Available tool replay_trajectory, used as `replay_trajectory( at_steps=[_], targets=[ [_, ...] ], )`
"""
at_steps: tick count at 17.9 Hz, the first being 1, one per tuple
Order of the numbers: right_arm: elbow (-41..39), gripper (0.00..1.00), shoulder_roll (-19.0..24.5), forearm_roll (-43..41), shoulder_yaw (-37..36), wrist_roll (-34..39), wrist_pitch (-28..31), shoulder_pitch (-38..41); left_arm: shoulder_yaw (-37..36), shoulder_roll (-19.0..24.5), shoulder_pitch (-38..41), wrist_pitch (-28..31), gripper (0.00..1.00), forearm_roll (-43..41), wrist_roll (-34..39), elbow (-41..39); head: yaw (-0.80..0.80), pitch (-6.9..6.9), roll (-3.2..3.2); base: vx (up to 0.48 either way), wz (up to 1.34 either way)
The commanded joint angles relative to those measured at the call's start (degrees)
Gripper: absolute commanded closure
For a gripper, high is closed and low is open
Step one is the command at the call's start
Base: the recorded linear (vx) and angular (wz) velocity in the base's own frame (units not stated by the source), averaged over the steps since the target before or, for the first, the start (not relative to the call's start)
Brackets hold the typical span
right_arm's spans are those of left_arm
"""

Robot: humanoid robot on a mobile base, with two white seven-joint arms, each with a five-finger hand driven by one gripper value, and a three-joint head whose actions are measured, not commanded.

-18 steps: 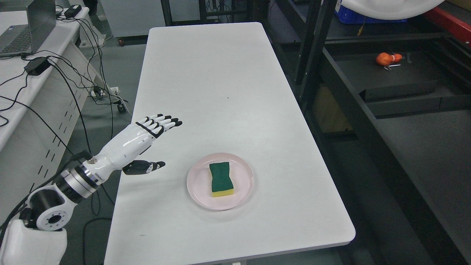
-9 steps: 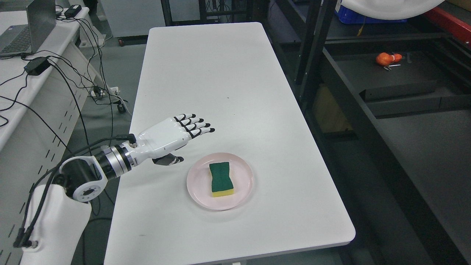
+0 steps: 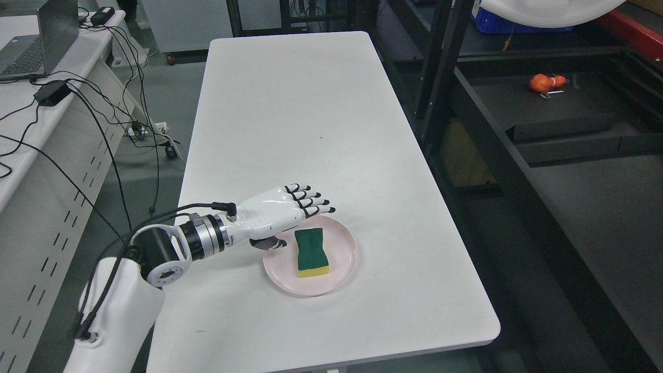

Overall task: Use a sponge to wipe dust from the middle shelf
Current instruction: 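Lower the left hand onto the green sponge and close fingers around it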

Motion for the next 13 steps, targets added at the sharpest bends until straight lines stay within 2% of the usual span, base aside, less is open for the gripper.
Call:
replay_trajectory(
  at_steps=[1, 8, 13],
  targets=[
    [-1.0, 0.00, -1.0, 0.0, 0.0, 0.0, 4.2, 0.0, -5.3, -4.5, -0.5, 0.0, 0.06, -3.7, 0.0, 5.2, 0.00, 0.00, 0.00, 0.000, 0.00],
    [-1.0, 0.00, -1.0, 0.0, 0.0, 0.0, 4.2, 0.0, -6.3, -6.4, -0.6, 0.0, 0.07, -6.3, 0.0, 6.7, 0.00, 0.00, 0.00, 0.000, 0.00],
    [-1.0, 0.00, -1.0, 0.0, 0.0, -0.1, 4.2, 0.0, -4.8, -6.1, -0.3, 0.0, 0.20, -6.3, -0.1, 6.7, 0.00, 0.00, 0.00, 0.000, 0.00]
  ],
)
